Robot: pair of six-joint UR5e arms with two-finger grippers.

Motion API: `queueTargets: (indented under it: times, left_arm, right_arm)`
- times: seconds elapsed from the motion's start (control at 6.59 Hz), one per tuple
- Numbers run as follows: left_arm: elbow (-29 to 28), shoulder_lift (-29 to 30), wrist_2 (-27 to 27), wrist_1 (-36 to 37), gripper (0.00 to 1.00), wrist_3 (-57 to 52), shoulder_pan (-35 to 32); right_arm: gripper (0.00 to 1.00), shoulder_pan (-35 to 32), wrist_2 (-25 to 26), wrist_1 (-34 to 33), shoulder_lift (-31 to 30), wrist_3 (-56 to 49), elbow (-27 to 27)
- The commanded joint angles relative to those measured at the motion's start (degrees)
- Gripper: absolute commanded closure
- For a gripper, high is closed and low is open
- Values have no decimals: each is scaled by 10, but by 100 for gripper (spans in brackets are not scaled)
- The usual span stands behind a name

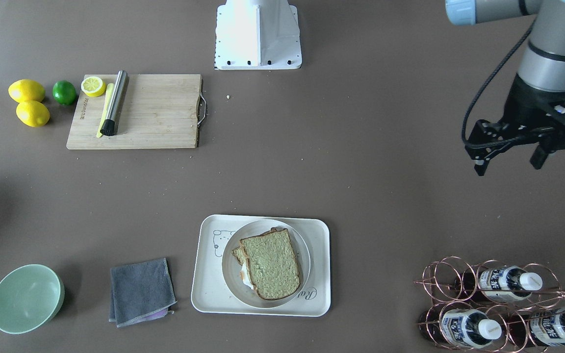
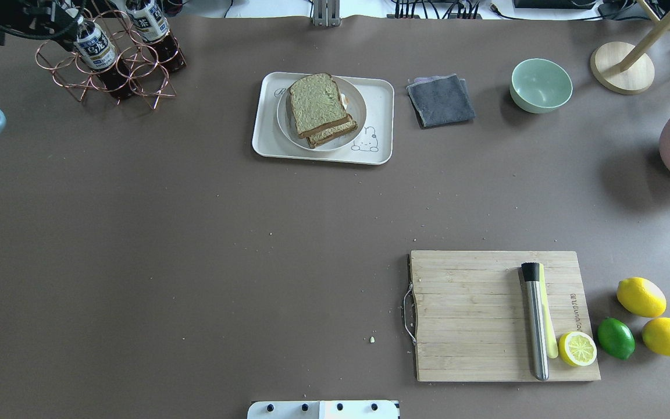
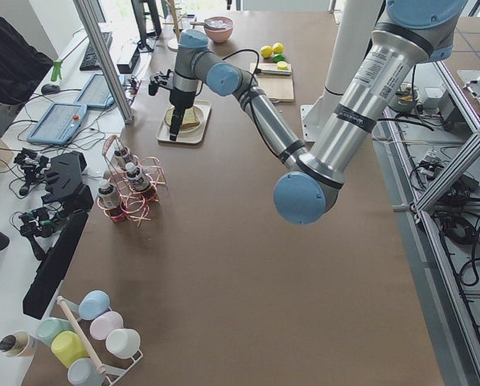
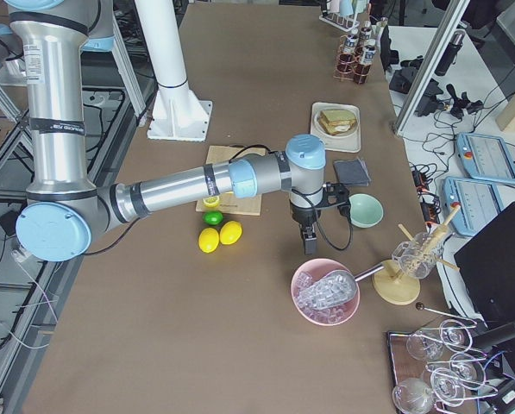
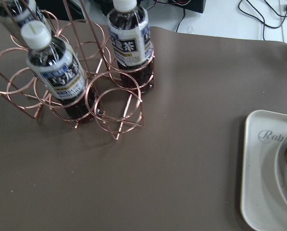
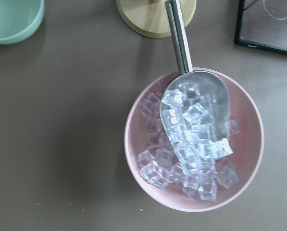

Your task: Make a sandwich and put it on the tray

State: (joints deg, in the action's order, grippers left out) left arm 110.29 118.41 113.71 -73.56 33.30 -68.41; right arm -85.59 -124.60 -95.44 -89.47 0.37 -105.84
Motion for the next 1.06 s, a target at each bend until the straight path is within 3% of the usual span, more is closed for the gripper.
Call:
queueTargets:
  times: [0.0,0.3,0.61,0.91]
  left_arm:
    - [-10,-41,94,64,2,-227,-138]
    - [-12,-176,228,33,2,-339,-211]
    - [-40,-292,275,-119,2,-338,-237]
    - [-53,-339,262,-155,2,-344,-245]
  right_arm:
    - [0,-61,25,-67,-7,-116,5]
    - [0,-63,-70,-56,-44,-117,28]
    - [0,-63,-75,20,-56,-109,62]
    - [0,-59,-70,25,-55,-115,72]
